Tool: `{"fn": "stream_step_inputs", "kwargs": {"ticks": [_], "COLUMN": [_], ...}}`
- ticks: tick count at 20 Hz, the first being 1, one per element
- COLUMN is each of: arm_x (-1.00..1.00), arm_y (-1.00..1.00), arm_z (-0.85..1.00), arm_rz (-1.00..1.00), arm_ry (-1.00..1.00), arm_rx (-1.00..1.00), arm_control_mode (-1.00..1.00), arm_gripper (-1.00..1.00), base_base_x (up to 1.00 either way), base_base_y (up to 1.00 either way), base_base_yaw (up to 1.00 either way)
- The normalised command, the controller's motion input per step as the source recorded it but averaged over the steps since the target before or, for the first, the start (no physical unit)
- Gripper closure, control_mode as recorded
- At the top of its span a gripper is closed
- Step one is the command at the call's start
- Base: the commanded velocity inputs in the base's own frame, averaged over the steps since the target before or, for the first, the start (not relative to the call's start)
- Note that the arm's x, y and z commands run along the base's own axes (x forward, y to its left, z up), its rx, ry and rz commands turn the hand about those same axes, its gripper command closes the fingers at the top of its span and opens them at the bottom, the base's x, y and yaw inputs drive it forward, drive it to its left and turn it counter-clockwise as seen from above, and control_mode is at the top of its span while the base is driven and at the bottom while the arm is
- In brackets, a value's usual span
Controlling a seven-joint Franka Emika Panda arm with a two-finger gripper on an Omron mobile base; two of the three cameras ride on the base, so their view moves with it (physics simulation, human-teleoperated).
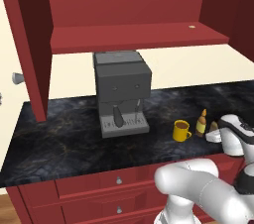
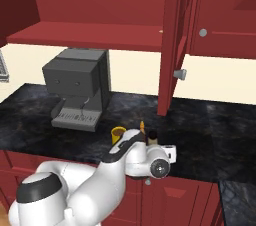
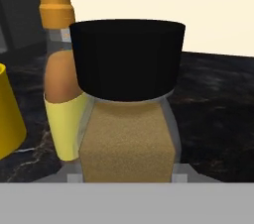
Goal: Pick the cinnamon and honey bottle from the cabinet and place them next to the mug.
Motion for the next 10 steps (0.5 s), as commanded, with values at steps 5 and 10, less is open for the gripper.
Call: {"fn": "stream_step_inputs", "kwargs": {"ticks": [5,10], "arm_x": [0.14,0.16], "arm_y": [0.00,-0.02], "arm_z": [-0.05,0.00], "arm_rz": [0.00,0.01], "arm_ry": [0.00,0.00], "arm_rx": [0.00,0.00], "arm_control_mode": [-1.00,-1.00], "arm_gripper": [1.00,1.00], "base_base_x": [0.00,0.00], "base_base_y": [0.00,0.00], "base_base_yaw": [0.00,0.00]}}
